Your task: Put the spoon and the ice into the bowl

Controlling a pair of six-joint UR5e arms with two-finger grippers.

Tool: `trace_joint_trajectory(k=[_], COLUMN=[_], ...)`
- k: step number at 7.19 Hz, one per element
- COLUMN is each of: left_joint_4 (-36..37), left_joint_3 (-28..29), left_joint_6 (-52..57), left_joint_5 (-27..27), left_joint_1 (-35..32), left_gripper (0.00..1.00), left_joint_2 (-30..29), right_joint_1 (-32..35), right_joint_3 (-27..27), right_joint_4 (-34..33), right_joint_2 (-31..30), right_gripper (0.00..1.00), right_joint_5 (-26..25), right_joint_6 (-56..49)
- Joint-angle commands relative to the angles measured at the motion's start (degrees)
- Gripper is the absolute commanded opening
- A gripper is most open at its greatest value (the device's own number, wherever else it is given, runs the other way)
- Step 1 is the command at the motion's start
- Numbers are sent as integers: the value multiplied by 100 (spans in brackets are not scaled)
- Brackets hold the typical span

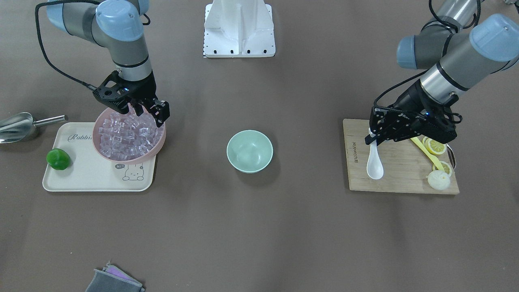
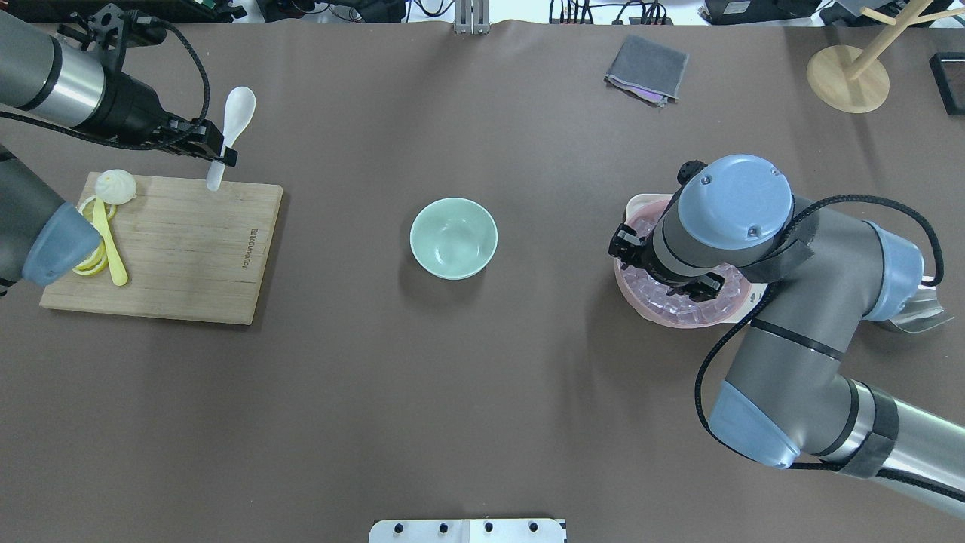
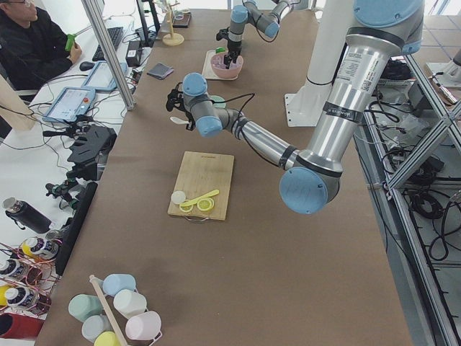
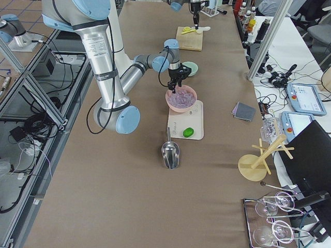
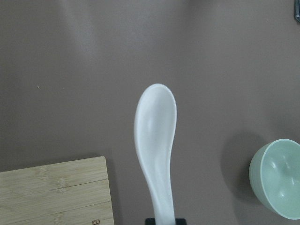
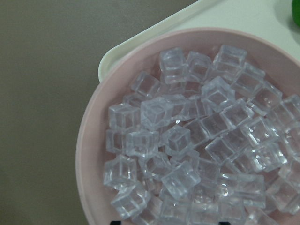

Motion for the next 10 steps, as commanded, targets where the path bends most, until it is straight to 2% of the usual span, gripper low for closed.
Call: trace_joint_trajectory(k=[1, 3, 5, 7, 10], left_joint_4=[-16, -7, -16, -16, 2], left_joint_3=[-8, -16, -25, -25, 54], left_joint_6=[23, 328, 357, 549, 550], left_joint_5=[35, 228, 229, 238, 238], left_joint_1=[-69, -52, -43, -34, -16], left_gripper=[0, 0, 0, 0, 0], left_joint_2=[-9, -27, -44, -44, -185], right_joint_1=[28, 334, 380, 345, 213], right_joint_3=[204, 406, 338, -266, -401], right_joint_4=[3, -5, 3, 728, 935], right_joint_2=[17, -26, -123, -115, -115], right_gripper=[77, 77, 77, 77, 77], right_joint_5=[149, 280, 334, 334, 343], right_joint_6=[635, 1041, 1567, 1877, 2159])
